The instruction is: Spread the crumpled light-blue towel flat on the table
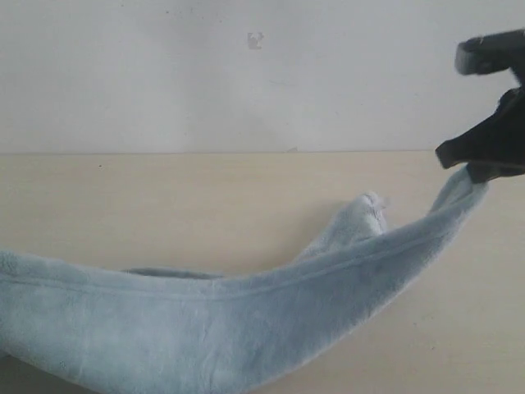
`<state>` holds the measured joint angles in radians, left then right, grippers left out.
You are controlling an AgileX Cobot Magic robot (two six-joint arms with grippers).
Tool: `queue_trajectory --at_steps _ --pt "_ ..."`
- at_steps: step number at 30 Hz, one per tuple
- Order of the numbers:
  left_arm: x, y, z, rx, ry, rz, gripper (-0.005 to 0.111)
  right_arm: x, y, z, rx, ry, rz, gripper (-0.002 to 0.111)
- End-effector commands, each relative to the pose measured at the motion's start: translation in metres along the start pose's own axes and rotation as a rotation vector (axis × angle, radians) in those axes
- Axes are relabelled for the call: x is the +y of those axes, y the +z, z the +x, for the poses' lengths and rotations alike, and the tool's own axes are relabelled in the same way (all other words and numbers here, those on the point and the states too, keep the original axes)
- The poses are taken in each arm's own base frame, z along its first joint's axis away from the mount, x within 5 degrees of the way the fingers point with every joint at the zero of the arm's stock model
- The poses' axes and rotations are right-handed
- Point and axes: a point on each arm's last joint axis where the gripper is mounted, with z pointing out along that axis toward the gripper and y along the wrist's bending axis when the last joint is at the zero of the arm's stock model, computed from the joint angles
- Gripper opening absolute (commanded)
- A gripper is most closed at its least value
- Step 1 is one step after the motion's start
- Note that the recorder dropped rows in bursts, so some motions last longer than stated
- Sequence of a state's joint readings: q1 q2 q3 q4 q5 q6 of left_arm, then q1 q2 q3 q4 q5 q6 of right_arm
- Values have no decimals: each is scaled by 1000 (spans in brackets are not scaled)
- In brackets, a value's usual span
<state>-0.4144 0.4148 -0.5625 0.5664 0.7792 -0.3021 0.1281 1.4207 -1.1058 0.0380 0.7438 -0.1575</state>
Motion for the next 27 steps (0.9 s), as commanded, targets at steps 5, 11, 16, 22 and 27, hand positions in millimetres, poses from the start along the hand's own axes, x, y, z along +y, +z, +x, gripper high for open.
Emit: queue_trajectory --at_steps 5,11,16,22,27 --pt "18 -45 -10 -173 -75 -4 4 1 -138 31 -284 10 108 0" --pt "25 -108 -23 -284 -20 189 4 11 -228 90 -524 17 139 0" --pt "37 -148 -30 -299 -41 242 4 16 -263 127 -645 18 162 0" --pt "37 -110 -29 -149 -5 101 4 8 -241 102 -556 -6 206 0" --pt "31 -60 -30 -35 10 -34 4 -2 -195 65 -398 -36 229 0"
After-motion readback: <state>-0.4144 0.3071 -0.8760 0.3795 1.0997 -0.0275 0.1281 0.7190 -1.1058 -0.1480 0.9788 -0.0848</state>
